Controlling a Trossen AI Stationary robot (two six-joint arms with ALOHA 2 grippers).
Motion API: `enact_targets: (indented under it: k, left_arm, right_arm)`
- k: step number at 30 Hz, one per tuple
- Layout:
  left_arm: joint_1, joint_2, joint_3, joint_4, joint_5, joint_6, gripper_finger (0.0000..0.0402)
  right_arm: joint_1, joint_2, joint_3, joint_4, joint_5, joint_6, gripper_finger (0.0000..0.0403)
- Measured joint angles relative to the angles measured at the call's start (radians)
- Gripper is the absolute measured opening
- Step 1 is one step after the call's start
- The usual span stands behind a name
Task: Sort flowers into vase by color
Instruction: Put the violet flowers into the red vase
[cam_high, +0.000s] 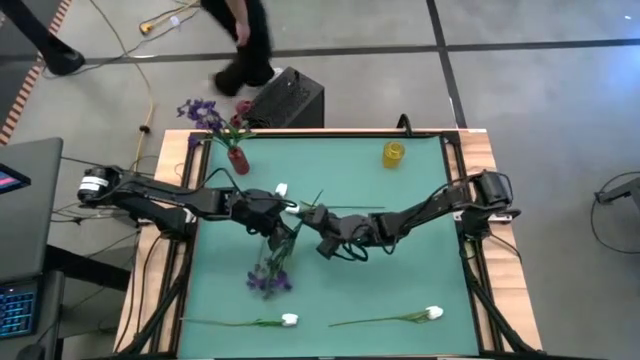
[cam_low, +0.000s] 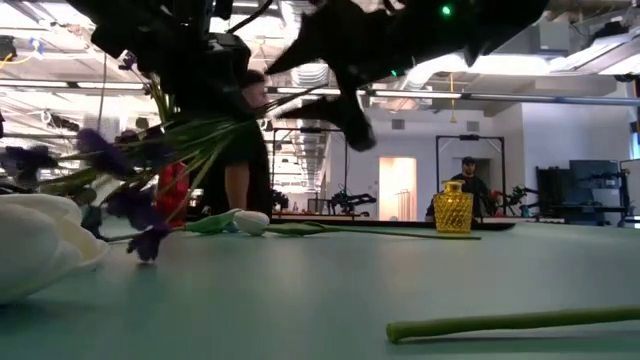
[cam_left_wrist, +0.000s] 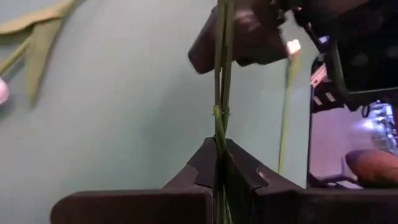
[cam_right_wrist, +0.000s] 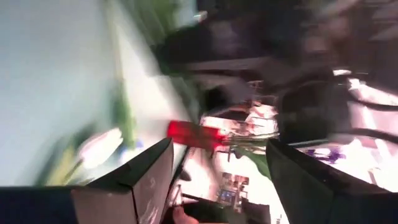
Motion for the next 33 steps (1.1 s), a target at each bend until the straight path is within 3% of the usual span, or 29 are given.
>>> enact_targets:
  k: [6,10,21,28,33]
  left_arm:
    - [0.0,0.003,0.001,0.009,0.007,0.008,0.0]
    - [0.0,0.005,0.001,0.004,0.008,0.011,0.0]
    - [-0.001,0.005,0.001,0.013,0.035,0.089,0.0004]
    - [0.002,-0.008,0.001,0.059,0.048,0.222,0.0072]
    - [0.035,-0.066,0.001,0.06,0.028,0.321,0.0133]
  right_arm:
    - [0.0,0.02,0.004,-0.015,0.009,-0.005,0.0276]
    - [0.0,0.019,0.005,-0.006,0.03,0.002,0.0245]
    - [0.011,0.019,0.004,-0.039,0.036,0.0,0.0039]
    - [0.02,0.017,0.004,-0.087,0.021,0.114,0.0038]
    - [0.021,-0.023,0.004,-0.245,-0.088,0.243,0.004]
